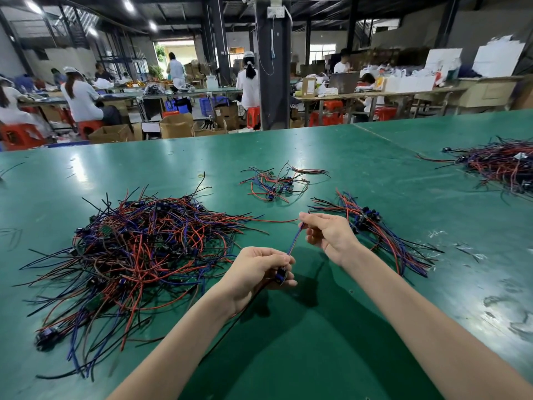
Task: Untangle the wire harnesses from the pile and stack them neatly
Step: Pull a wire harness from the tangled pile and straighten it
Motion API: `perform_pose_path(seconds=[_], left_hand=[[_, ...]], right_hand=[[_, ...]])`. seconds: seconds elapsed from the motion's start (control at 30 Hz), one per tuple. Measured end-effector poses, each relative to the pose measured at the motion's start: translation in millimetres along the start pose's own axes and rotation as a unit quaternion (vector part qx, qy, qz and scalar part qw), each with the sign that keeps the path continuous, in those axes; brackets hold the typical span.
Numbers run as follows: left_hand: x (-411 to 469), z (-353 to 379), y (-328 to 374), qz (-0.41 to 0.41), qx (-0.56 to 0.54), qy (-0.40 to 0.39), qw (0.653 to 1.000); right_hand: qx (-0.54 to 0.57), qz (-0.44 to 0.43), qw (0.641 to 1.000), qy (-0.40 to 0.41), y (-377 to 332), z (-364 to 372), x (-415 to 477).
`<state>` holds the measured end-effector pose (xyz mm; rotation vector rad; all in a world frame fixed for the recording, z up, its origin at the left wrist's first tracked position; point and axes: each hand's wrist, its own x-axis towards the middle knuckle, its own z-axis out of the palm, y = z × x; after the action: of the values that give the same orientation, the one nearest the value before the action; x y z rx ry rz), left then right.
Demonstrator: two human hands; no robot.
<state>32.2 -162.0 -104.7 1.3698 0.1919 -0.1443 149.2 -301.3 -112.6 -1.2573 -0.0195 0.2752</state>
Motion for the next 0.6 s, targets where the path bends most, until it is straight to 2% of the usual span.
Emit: perform_pose_path(seconds=[0.13,0.6], left_hand=[[-0.7,0.9,-0.1,-0.002,0.000,-0.008,1.000],[-0.5,1.3,-2.7,-0.028,0.018,-0.020,0.999]], right_hand=[[0.007,0.019,1.000,-0.004,-2.3,1.1,-2.2],[-0.048,-0.023,0.998,-0.042,-1.9,1.0,-5.8]])
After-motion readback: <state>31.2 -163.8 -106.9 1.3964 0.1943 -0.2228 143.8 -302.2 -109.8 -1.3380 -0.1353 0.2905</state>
